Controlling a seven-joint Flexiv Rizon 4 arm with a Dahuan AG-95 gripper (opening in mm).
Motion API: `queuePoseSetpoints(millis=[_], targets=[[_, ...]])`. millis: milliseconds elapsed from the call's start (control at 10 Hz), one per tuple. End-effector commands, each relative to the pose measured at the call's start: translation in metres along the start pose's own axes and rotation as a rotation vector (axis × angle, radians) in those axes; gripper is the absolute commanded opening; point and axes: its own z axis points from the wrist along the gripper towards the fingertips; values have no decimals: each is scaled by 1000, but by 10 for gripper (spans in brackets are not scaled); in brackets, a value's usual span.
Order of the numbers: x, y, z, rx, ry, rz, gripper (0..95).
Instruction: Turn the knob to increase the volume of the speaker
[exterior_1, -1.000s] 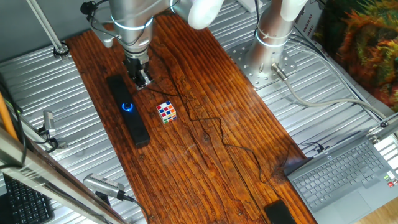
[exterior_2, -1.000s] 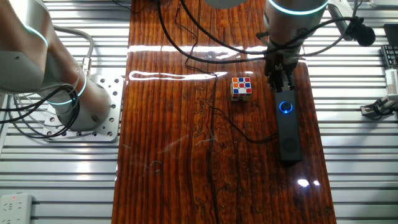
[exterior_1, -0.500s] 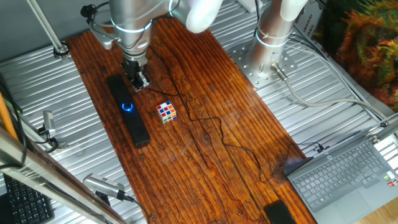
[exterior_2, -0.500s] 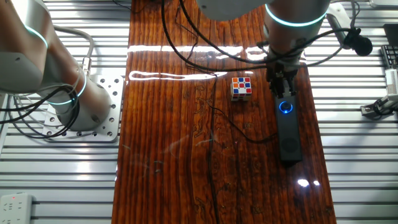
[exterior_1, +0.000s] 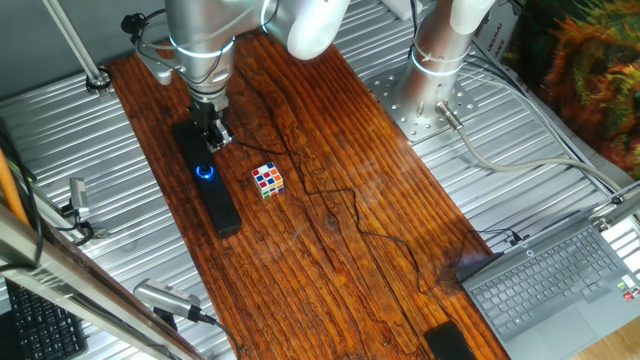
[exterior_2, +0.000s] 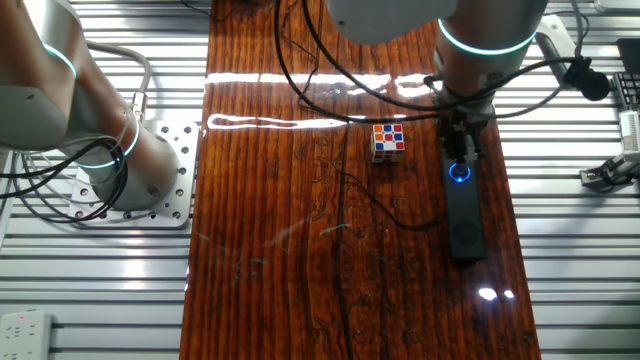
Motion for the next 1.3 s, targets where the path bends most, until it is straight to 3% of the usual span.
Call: queuePoseSetpoints(millis=[100, 1300], targets=[[-1, -1, 4, 1, -5, -2, 0], [-14, -4, 31, -1, -31, -7, 0]])
